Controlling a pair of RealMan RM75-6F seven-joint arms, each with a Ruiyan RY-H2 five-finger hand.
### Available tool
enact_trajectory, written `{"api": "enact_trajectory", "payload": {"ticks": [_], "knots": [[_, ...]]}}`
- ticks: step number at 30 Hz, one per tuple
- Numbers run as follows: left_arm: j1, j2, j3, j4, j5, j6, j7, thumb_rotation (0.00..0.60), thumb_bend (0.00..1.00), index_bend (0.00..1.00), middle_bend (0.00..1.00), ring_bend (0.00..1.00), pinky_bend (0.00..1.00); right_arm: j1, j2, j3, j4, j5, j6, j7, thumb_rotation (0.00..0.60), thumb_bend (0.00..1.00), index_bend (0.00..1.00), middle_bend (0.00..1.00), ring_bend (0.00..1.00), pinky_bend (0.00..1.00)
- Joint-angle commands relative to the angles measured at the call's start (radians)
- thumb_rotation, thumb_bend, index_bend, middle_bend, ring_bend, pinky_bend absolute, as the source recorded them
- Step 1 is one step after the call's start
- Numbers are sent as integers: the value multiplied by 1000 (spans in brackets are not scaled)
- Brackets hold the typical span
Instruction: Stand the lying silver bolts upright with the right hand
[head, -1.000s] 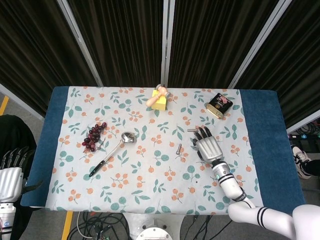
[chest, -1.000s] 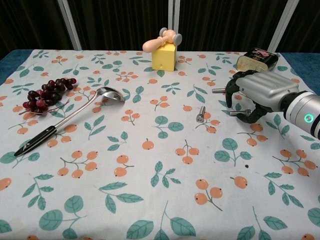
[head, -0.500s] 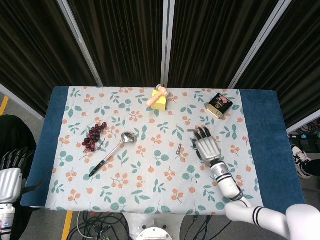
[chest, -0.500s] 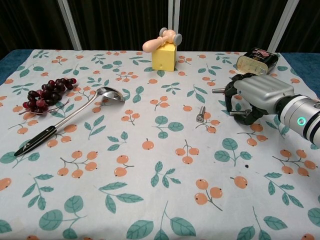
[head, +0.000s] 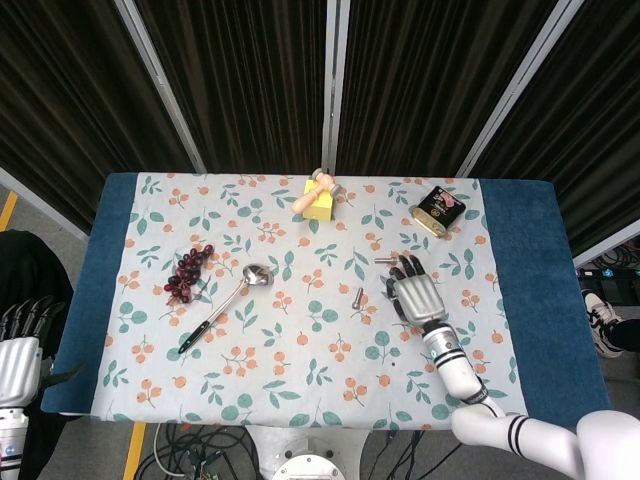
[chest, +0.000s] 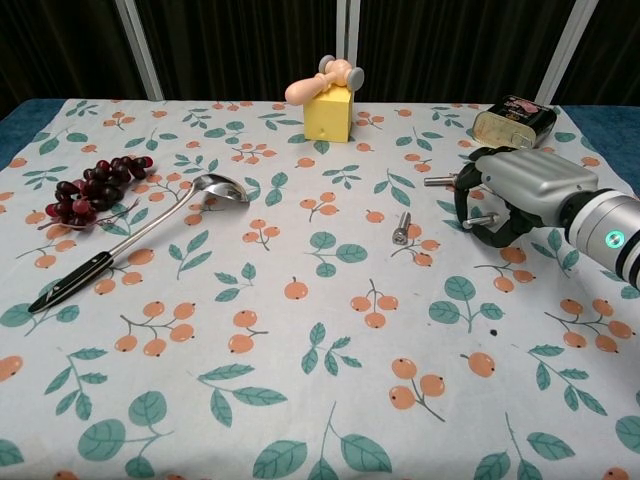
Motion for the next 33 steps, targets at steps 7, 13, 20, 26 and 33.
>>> {"api": "enact_trajectory", "payload": {"ticks": [7, 13, 20, 26, 33], "knots": [[-1, 1, 0, -3, 1, -2, 6, 600, 0, 154, 67, 0, 0, -86, 150, 13, -176, 39, 14, 181, 600, 378, 575, 253, 0, 0], [-2, 2, -1, -9, 5, 0, 14, 600, 0, 155, 67, 0, 0, -108, 189, 5, -192, 37, -2, 263, 600, 378, 577, 254, 0, 0], [1, 6, 1, -17, 6, 4, 20, 600, 0, 154, 67, 0, 0, -106, 183, 1, -171, 19, -9, 296, 600, 377, 582, 254, 0, 0], [4, 7, 1, -17, 5, 7, 16, 600, 0, 155, 67, 0, 0, -104, 183, -8, -166, 10, -9, 292, 600, 377, 552, 246, 0, 0], [2, 6, -1, -14, 7, 8, 16, 600, 0, 155, 67, 0, 0, -106, 190, -12, -173, 6, -4, 288, 600, 378, 498, 236, 0, 0]]}}
